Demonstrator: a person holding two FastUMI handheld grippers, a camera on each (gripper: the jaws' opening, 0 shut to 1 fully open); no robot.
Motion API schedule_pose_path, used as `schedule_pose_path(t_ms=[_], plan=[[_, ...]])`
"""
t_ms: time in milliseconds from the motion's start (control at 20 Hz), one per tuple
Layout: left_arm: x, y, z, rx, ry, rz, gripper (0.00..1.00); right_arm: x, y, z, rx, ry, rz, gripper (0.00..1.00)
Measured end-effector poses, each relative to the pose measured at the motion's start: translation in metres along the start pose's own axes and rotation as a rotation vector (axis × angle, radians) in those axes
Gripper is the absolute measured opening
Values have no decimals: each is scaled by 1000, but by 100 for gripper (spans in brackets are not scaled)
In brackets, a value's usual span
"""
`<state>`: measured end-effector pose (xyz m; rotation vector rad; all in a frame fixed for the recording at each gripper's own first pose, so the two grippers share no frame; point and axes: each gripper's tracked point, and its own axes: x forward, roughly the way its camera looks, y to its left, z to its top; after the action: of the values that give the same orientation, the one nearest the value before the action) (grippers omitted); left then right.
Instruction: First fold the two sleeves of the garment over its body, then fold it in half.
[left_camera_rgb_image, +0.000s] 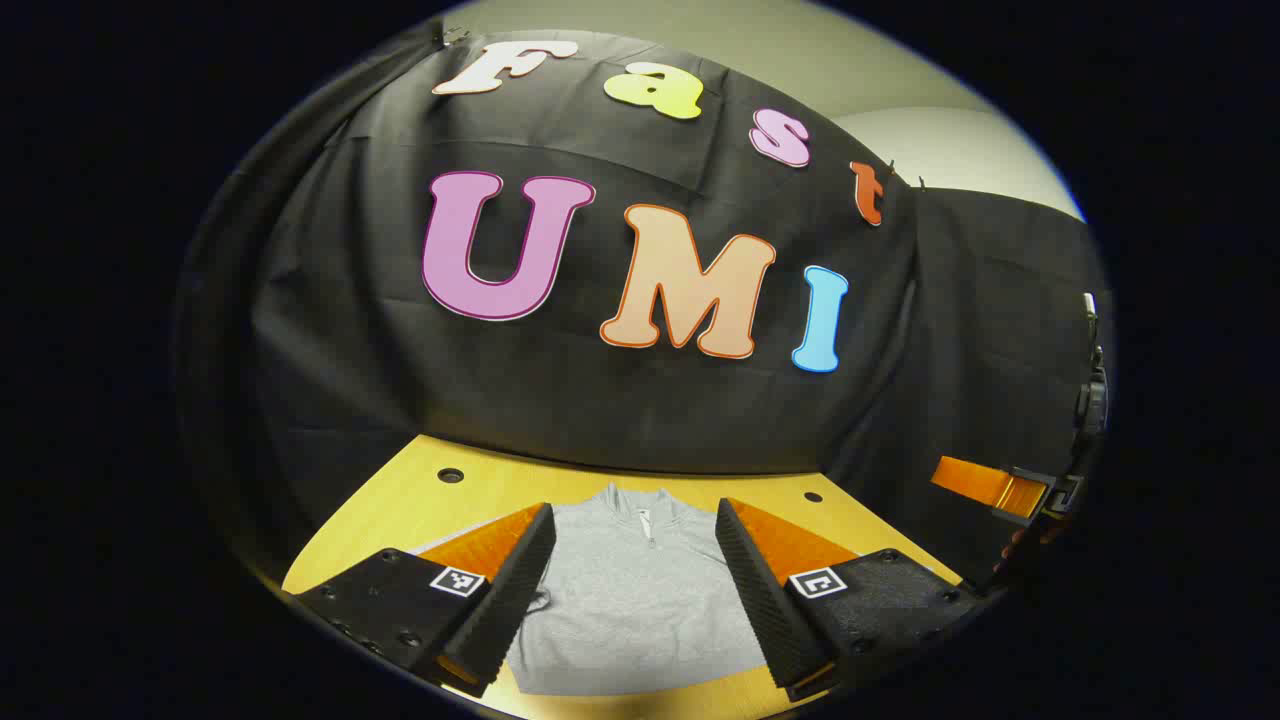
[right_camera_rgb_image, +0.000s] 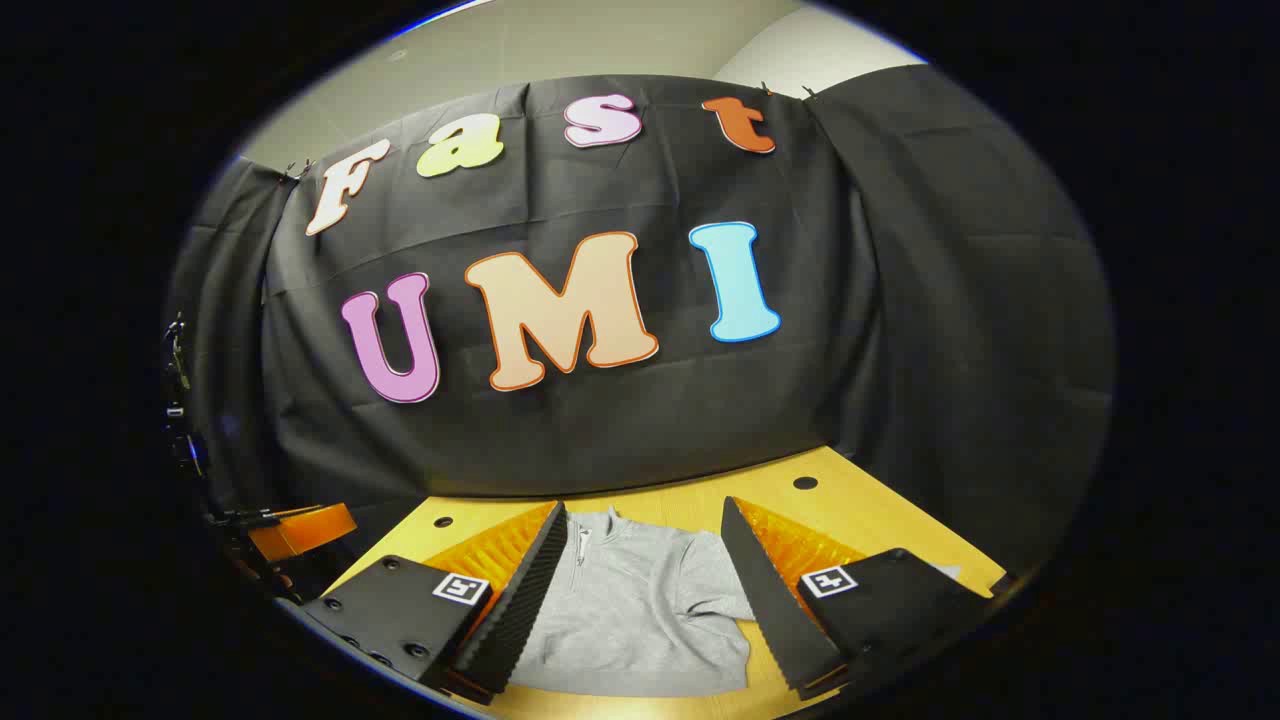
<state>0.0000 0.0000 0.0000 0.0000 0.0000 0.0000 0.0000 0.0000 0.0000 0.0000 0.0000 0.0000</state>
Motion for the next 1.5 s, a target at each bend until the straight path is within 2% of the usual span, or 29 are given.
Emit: schedule_pose_path(t_ms=[50, 100, 300, 500, 600, 650, 750, 800, 850, 900, 1150, 1200, 1250, 1350, 1500], plan=[[0, -2, 0, -6, 0, -1, 94, 0, -3, 0, -8, -2, -2, 97], [0, -3, -2, -11, 3, 1, 94, 0, -6, 1, -18, -5, -5, 94], [-2, -2, -4, -36, 5, 14, 94, -1, -14, -2, -26, 1, -11, 94], [-5, 3, -7, -65, 12, 38, 94, -2, -24, 0, -30, -7, -27, 100], [-6, 8, -7, -79, 4, 56, 94, -3, -34, -1, -41, -5, -47, 94], [-7, 9, -7, -86, 5, 63, 94, -3, -39, -3, -47, -5, -57, 97], [-9, 13, -11, -96, 10, 77, 94, -4, -48, -3, -52, -5, -75, 97], [-10, 17, -13, -97, 15, 86, 94, -3, -54, -3, -55, -6, -87, 94], [-11, 20, -14, -96, 18, 96, 94, -3, -62, -5, -60, -7, -103, 100], [-12, 21, -15, -96, 19, 103, 94, -2, -72, -6, -65, -5, -122, 94], [-17, 31, -17, -80, 19, 133, 94, 5, -144, -23, -39, 27, -235, 98], [-17, 35, -19, -72, 23, 143, 94, 6, -161, -25, -24, 35, -266, 94], [-19, 38, -20, -66, 29, 155, 94, 7, -176, -31, -18, 36, -296, 98], [-22, 43, -24, -61, 39, 175, 94, 10, -206, -40, -23, 43, -352, 98], [-25, 50, -27, -65, 44, 205, 94, 16, -252, -73, -11, 103, -420, 98]])
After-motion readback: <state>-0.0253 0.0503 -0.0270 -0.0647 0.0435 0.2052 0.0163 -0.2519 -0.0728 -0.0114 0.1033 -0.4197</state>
